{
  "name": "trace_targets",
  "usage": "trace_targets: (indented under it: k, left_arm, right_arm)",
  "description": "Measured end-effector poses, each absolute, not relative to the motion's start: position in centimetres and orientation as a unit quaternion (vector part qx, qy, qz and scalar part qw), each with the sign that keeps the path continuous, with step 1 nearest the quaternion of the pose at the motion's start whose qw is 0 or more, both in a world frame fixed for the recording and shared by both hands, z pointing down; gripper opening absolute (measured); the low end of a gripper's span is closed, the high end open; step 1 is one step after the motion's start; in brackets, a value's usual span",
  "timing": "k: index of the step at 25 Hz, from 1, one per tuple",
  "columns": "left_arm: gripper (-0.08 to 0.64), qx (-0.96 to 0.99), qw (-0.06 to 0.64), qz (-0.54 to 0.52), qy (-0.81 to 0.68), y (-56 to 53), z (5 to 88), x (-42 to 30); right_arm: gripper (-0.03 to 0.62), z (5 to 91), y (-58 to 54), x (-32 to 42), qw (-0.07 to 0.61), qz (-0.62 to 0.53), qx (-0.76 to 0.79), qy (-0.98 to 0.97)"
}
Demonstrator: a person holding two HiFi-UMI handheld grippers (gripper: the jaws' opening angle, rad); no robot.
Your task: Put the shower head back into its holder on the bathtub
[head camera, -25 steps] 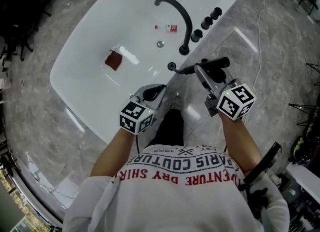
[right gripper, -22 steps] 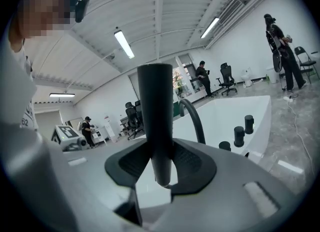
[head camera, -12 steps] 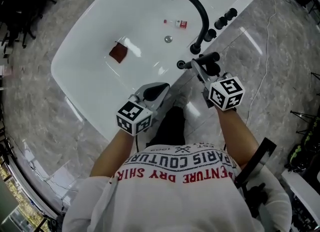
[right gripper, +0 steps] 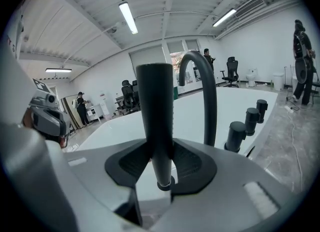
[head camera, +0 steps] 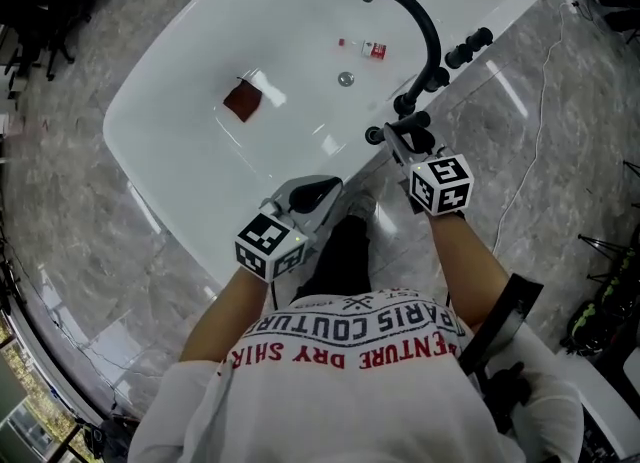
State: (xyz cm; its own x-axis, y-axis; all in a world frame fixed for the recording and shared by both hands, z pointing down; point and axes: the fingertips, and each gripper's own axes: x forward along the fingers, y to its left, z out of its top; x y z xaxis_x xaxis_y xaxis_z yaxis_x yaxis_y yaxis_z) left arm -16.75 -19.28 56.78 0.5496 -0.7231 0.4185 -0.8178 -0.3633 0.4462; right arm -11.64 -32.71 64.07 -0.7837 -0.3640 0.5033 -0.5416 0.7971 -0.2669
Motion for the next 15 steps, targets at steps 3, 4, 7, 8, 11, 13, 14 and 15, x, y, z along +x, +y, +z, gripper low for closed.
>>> trace_targets:
  k: [3, 4, 7, 8, 11, 13, 14, 15]
  left_arm:
    - [0.005, 0.817, 0.320, 0.065, -0.475, -19.2, 56.8, -17.2]
    - [0.005, 0.816, 0.321, 0.063, -0.477, -19.3, 56.8, -17.4]
    - [0.005, 0.812, 0.323, 0.056, -0.482, -19.4, 56.7, -18.0]
    - [0.005, 0.812, 0.325, 0.054, -0.483, -19.4, 56.7, -18.2]
    - [0.005, 0.810, 0.328, 0.049, -0.484, -19.6, 56.9, -18.7]
    - [0.005, 0.810, 0.329, 0.047, -0.483, -19.8, 57.1, -18.9]
    - [0.005, 0.809, 0.330, 0.046, -0.484, -19.8, 57.2, -19.0]
    - [0.005, 0.809, 0.331, 0.045, -0.484, -19.9, 57.3, -19.0]
  right_arm:
    - [0.135, 64.7, -32.6, -12.1, 0.227, 0.196, 0.243, -0.922]
    - [0.135, 64.8, -32.6, -12.2, 0.230, 0.193, 0.242, -0.923]
    - [0.135, 65.3, -32.4, -12.7, 0.242, 0.181, 0.238, -0.923]
    - [0.135, 65.5, -32.3, -12.8, 0.248, 0.176, 0.236, -0.923]
    - [0.135, 66.5, -31.9, -13.2, 0.268, 0.164, 0.228, -0.922]
    - [0.135, 67.0, -31.7, -13.4, 0.275, 0.159, 0.225, -0.921]
    - [0.135, 67.2, -31.6, -13.6, 0.277, 0.156, 0.222, -0.922]
    - [0.135, 67.3, -31.5, -13.8, 0.280, 0.153, 0.218, -0.922]
